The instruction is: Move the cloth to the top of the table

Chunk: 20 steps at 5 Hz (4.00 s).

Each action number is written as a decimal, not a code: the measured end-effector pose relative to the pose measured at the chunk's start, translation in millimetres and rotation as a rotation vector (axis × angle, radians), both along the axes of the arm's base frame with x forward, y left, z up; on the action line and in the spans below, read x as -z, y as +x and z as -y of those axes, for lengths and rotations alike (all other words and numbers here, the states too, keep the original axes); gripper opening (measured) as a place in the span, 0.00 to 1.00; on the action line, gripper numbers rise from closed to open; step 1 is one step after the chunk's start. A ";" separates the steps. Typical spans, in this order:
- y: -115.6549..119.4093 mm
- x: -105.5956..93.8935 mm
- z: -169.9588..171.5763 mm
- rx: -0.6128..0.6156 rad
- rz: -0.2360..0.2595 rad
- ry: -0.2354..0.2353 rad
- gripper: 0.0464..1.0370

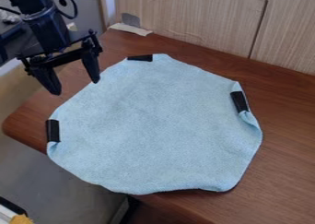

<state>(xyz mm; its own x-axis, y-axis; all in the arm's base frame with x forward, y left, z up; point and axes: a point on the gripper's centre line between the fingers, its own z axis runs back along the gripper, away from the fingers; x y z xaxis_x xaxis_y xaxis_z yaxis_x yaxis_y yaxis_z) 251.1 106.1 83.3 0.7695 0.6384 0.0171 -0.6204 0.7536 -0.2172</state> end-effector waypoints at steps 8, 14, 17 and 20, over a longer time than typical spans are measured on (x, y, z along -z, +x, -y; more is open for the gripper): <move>52.0 81.4 60.5 0.247 -0.022 0.114 0.96; 132.8 88.6 39.9 0.200 -0.027 0.201 0.96; 136.1 87.0 34.8 0.211 -0.054 0.197 0.96; 115.2 17.5 18.7 0.190 0.009 0.222 0.96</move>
